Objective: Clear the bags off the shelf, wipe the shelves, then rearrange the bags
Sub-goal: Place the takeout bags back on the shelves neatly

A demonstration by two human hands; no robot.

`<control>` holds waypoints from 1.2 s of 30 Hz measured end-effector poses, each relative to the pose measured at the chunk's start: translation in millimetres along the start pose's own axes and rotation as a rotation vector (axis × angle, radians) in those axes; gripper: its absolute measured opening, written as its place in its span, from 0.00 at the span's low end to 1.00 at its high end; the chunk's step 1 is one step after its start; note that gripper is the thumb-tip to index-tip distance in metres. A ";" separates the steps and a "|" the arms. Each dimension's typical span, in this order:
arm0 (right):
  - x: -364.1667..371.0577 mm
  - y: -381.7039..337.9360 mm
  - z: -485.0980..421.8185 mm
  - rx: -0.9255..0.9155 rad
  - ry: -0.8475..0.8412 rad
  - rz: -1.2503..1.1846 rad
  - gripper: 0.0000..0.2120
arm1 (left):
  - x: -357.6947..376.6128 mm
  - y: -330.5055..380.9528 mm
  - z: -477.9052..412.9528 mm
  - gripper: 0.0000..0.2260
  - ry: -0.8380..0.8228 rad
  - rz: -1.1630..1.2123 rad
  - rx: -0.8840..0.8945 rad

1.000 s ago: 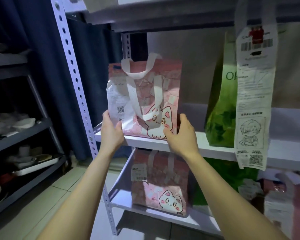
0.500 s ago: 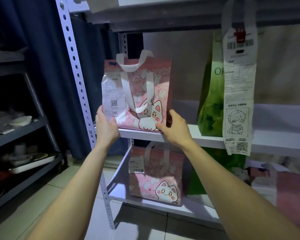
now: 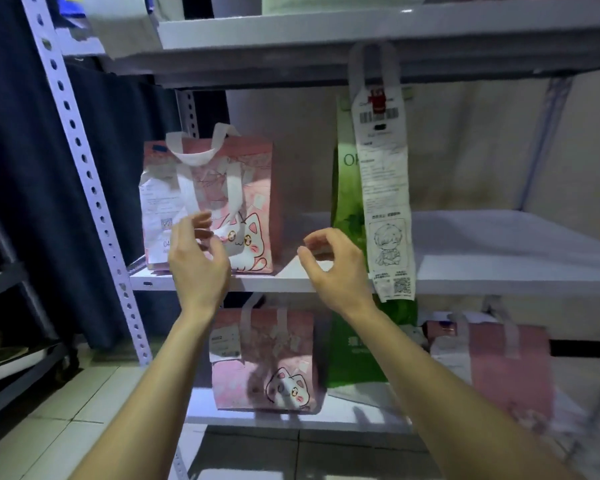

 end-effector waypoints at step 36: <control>-97.8 89.4 25.1 0.254 -0.029 0.155 0.24 | 99.7 79.5 80.7 0.11 -0.218 0.314 0.010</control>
Point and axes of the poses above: each hand's wrist, its own z-axis away from the middle knuckle, its own x-axis out of the palm, y = z × x, the point moved 10 cm from there along -z, towards the middle knuckle, and after that the axes turned 2 degrees about z, right-handed, at the moved point
